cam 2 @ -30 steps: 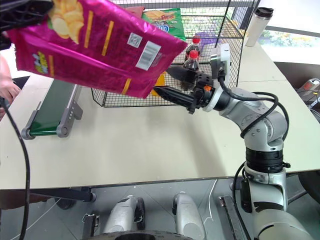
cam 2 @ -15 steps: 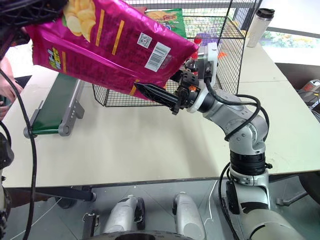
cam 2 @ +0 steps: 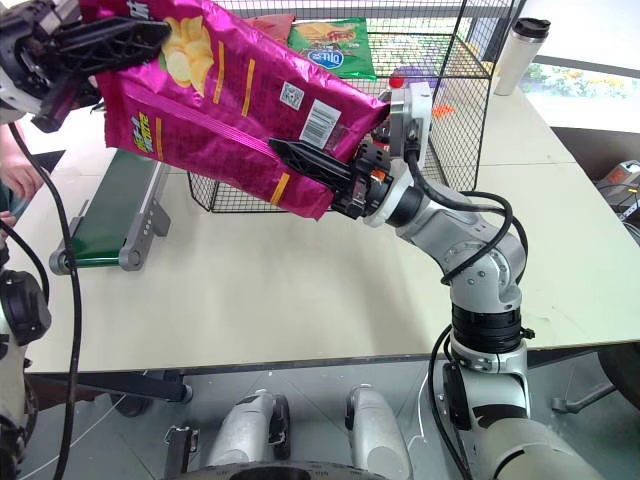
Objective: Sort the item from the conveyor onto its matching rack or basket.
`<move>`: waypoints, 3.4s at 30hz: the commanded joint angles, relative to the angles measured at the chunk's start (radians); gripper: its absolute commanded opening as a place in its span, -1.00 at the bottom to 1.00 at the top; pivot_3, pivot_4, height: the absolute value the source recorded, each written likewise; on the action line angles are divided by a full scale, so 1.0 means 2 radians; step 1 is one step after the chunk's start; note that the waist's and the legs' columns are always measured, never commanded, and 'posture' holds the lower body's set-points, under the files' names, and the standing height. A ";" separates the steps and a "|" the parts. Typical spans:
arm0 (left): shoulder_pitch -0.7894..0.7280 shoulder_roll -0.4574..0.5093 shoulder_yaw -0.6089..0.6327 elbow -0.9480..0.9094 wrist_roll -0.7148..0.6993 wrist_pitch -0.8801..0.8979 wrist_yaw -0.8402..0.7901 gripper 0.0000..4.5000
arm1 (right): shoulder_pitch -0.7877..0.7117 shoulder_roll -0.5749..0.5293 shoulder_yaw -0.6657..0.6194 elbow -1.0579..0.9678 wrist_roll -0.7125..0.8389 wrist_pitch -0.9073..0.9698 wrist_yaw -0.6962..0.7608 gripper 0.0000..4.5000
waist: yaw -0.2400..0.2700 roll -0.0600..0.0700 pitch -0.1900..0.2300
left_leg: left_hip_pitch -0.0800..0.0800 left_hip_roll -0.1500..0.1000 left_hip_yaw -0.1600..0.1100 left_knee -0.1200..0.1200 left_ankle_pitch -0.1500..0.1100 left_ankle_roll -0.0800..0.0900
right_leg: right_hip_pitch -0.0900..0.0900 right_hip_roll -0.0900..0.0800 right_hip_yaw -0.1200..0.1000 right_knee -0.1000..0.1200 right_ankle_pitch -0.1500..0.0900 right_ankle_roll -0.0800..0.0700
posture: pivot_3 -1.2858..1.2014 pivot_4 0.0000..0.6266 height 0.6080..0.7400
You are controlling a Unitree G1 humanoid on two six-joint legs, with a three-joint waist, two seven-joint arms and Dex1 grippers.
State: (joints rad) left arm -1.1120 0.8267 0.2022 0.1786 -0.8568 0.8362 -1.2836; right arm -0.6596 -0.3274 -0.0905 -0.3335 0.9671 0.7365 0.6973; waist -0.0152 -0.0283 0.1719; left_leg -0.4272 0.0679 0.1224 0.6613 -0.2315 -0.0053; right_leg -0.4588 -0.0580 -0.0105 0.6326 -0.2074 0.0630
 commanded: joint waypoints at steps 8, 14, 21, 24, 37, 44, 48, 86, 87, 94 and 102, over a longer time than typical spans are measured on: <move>0.059 0.021 0.015 0.028 0.089 -0.083 0.058 0.75 | 0.036 -0.060 -0.057 -0.079 0.028 0.013 -0.059 -1.00 | -0.001 0.000 0.000 | 0.000 0.000 0.000 0.000 0.000 0.000 | 0.000 0.000 0.000 0.000 0.000 0.000 | 0.03 -0.52 1.00; 0.169 0.028 0.019 -0.048 0.125 -0.103 0.105 0.75 | 0.082 -0.187 -0.178 -0.115 0.000 0.016 -0.117 -1.00 | 0.002 0.000 0.000 | 0.000 0.000 0.000 0.000 0.000 0.000 | 0.000 -0.002 0.000 -0.001 0.000 0.000 | 0.03 -0.52 1.00; 0.239 -0.066 0.005 -0.214 0.113 -0.078 0.243 0.75 | 0.045 -0.272 -0.117 -0.057 -0.243 -0.095 -0.205 -1.00 | -0.001 0.000 0.000 | 0.000 -0.001 0.001 0.001 -0.001 0.001 | 0.001 -0.003 0.000 -0.001 0.000 0.000 | 0.03 -0.52 1.00; 0.242 -0.103 -0.001 -0.258 0.112 -0.070 0.289 0.75 | 0.011 -0.277 -0.035 0.013 -0.372 -0.159 -0.241 -1.00 | -0.005 0.000 0.000 | 0.000 -0.001 0.001 0.001 -0.001 0.001 | 0.000 -0.002 0.001 -0.001 0.001 0.000 | 0.03 -0.52 1.00; 0.291 -0.146 0.004 -0.343 0.079 -0.048 0.378 0.75 | -0.220 -0.205 0.164 0.451 -0.674 -0.395 -0.314 -1.00 | -0.016 -0.001 0.000 | 0.000 -0.001 0.002 0.000 -0.001 0.001 | 0.000 -0.001 0.002 -0.001 0.001 0.002 | 0.03 -0.52 1.00; 0.314 -0.157 -0.001 -0.362 0.119 -0.087 0.424 0.75 | -0.328 -0.146 0.172 0.633 -0.679 -0.439 -0.288 -1.00 | -0.014 -0.001 0.000 | 0.000 -0.001 0.002 0.000 -0.001 0.001 | 0.000 -0.001 0.002 -0.001 0.001 0.002 | 0.03 -0.52 1.00; 0.328 -0.169 -0.011 -0.368 0.140 -0.107 0.441 0.75 | -0.379 -0.124 0.184 0.723 -0.694 -0.446 -0.288 -1.00 | -0.014 -0.001 0.000 | 0.000 -0.001 0.003 0.000 -0.001 0.001 | 0.000 -0.002 0.002 -0.001 0.001 0.002 | 0.03 -0.52 1.00; 0.353 -0.185 -0.027 -0.353 0.154 -0.114 0.448 0.78 | -0.439 -0.080 0.133 0.795 -0.640 -0.499 -0.088 0.97 | -0.021 0.000 0.001 | 0.000 -0.001 0.003 0.000 -0.001 0.001 | 0.000 -0.002 0.002 -0.001 0.001 0.002 | 0.03 -0.52 1.00; 0.354 -0.186 -0.027 -0.352 0.156 -0.115 0.448 0.78 | -0.440 -0.082 0.133 0.795 -0.642 -0.504 -0.095 0.97 | -0.021 0.000 0.001 | 0.000 -0.001 0.003 0.000 -0.001 0.001 | 0.000 -0.002 0.002 -0.001 0.001 0.002 | 0.03 -0.52 1.00; 0.355 -0.193 -0.032 -0.348 0.162 -0.119 0.449 0.78 | -0.441 -0.095 0.156 0.797 -0.676 -0.539 -0.156 -0.20 | -0.021 0.000 0.001 | 0.000 -0.001 0.003 0.000 -0.001 0.001 | 0.000 -0.002 0.002 -0.001 0.001 0.002 | 0.03 -0.52 1.00; 0.356 -0.193 -0.031 -0.345 0.163 -0.120 0.445 0.78 | -0.420 -0.078 0.113 0.803 -0.619 -0.545 -0.081 -0.37 | -0.024 0.000 0.001 | 0.000 -0.001 0.003 0.000 -0.001 0.001 | 0.000 -0.002 0.002 -0.001 0.001 0.002 | 0.03 -0.52 1.00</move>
State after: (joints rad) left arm -0.3969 0.4416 0.1335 -0.4908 -0.5321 0.6193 -0.3917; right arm -1.4900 -0.4837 0.1775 1.2916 -0.3190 -0.3527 0.5109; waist -0.0626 -0.0288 0.1730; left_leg -0.4265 0.0663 0.1276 0.6611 -0.2328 -0.0033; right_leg -0.4593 -0.0613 -0.0064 0.6305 -0.2049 0.0669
